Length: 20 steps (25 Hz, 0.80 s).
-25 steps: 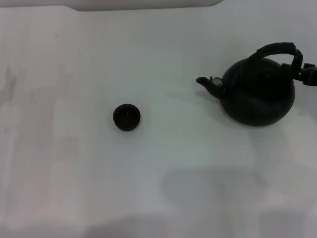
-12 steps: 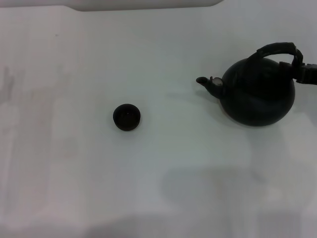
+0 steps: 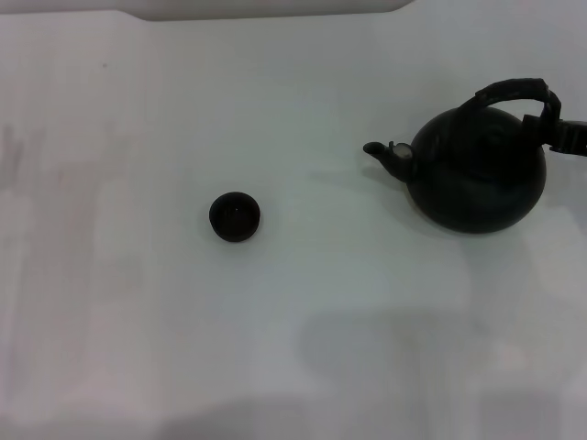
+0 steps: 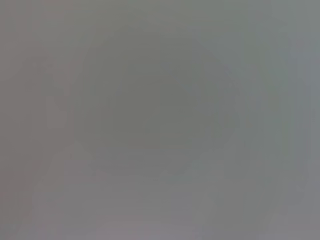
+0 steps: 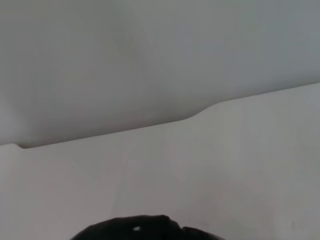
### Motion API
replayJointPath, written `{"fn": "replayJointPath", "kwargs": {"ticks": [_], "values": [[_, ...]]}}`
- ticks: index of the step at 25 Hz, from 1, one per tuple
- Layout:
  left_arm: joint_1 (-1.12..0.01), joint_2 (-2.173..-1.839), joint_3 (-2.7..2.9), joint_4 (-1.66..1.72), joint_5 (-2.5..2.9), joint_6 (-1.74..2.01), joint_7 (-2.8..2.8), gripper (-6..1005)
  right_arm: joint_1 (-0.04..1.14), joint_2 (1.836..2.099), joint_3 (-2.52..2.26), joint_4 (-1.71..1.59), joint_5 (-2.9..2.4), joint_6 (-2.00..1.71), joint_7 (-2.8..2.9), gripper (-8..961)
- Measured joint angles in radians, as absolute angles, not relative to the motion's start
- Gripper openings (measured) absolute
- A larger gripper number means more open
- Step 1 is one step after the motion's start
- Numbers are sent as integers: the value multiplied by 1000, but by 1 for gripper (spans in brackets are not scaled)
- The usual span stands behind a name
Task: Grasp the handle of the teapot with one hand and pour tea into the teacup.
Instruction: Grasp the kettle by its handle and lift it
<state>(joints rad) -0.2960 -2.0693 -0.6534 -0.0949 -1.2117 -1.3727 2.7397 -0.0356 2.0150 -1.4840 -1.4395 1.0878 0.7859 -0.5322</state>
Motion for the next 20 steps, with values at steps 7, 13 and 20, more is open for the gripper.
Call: {"fn": "replayJointPath", "kwargs": {"ticks": [7, 13, 20], "values": [[-295, -2069, -653, -95, -1212, -1374, 2740, 862, -17, 2013, -1483, -1434, 1086, 808, -533, 265], [-297, -2069, -653, -95, -1212, -1375, 2740, 861, -12, 2013, -1471, -1430, 1086, 821, -527, 242], [-299, -2069, -653, -95, -1212, -1375, 2740, 861, -13, 2013, -1463, -1432, 1091, 824, -523, 226]]}}
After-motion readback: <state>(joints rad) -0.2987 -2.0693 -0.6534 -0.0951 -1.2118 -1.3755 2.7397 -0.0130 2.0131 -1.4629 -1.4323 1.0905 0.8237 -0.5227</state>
